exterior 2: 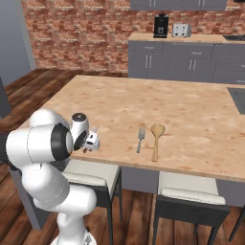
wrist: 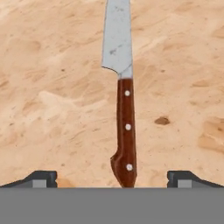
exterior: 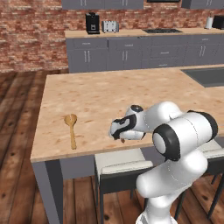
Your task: Pick up the metallic utensils from the counter and place them in the open drawer. Make sure not to pick up any wooden utensils.
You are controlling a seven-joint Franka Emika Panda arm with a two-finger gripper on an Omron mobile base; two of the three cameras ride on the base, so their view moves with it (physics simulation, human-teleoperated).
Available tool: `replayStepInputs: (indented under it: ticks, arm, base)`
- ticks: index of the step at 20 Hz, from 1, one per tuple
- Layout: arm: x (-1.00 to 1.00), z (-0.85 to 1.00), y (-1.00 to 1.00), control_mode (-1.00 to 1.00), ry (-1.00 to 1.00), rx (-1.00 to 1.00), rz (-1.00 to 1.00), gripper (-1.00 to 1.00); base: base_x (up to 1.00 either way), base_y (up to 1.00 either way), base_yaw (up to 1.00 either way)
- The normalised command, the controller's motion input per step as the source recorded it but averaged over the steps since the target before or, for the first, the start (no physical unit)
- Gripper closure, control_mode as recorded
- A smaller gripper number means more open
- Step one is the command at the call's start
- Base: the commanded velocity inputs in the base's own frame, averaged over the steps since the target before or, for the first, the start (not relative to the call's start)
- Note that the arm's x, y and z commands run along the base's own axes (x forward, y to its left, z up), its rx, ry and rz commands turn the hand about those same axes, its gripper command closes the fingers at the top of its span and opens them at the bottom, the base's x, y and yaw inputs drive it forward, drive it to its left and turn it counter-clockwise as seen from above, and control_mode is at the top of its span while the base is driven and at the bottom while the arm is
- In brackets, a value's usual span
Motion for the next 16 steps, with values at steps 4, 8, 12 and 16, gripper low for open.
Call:
replayStepInputs:
  ticks: [4, 8, 12, 16]
  arm:
    - [0.19, -0.22, 0.0, -1.0, -0.05, 0.0, 0.0, -1.0]
    - [0.17, -0.21, 0.0, -1.0, -0.06, 0.0, 0.0, -1.0]
    - [0.2, -0.24, 0.0, -1.0, -0.08, 0.0, 0.0, -1.0]
    - [0.14, -0.25, 0.0, -1.0, -0.11, 0.0, 0.0, 1.0]
  base:
    - [0.0, 0.0, 0.0]
    - [0.0, 0.0, 0.0]
    - [0.0, 0.0, 0.0]
    - [0.0, 0.0, 0.0]
